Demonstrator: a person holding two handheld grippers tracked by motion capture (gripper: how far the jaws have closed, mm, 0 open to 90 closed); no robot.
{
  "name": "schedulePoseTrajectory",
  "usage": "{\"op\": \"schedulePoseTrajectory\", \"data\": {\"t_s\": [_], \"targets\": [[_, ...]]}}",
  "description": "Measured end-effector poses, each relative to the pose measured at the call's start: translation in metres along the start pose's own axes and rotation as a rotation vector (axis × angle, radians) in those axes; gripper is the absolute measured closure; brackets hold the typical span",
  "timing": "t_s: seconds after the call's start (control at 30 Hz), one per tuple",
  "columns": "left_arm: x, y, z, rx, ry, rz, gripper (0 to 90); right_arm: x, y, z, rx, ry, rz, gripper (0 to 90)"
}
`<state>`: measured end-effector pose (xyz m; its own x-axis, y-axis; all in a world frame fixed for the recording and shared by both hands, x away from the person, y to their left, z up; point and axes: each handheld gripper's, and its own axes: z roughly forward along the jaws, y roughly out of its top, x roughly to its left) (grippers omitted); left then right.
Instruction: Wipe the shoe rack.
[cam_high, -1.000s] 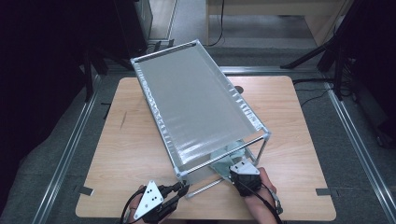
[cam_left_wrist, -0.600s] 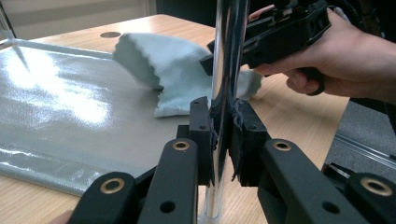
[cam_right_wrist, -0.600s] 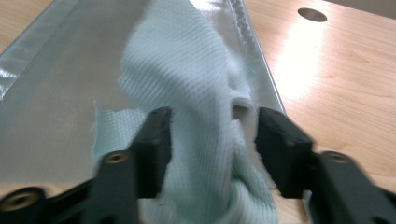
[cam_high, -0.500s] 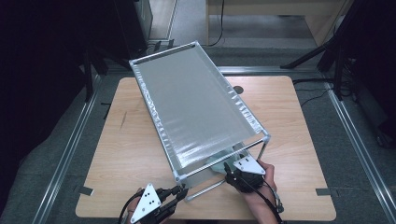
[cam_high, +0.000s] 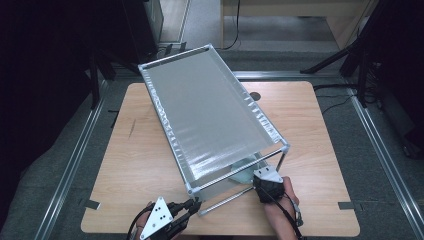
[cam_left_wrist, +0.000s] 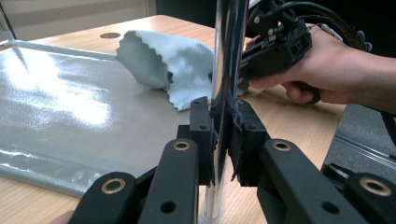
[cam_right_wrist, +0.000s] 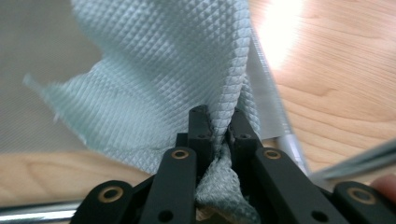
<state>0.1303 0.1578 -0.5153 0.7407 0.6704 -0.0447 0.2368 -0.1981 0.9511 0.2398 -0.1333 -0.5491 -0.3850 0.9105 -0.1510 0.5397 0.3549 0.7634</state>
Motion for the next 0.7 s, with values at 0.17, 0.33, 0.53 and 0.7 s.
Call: {"op": "schedulePoseTrajectory", "data": {"t_s": [0.17, 0.33, 0.53, 0.7], "targets": [[0.000, 0.000, 0.000, -0.001, 0.001, -0.002, 81.3, 0.028, 0.000, -0.004, -0.016, 0.070, -0.065, 85.0], [0.000, 0.000, 0.001, -0.005, -0.002, -0.006, 81.2, 0.067, -0.001, -0.013, -0.031, 0.187, -0.132, 84.8], [0.000, -0.001, 0.000, -0.005, -0.004, -0.007, 81.3, 0.107, -0.005, -0.023, -0.065, 0.345, -0.241, 84.4], [0.001, -0.001, 0.000, -0.004, -0.005, -0.005, 81.2, 0.088, -0.003, -0.018, -0.050, 0.293, -0.201, 84.2]]}}
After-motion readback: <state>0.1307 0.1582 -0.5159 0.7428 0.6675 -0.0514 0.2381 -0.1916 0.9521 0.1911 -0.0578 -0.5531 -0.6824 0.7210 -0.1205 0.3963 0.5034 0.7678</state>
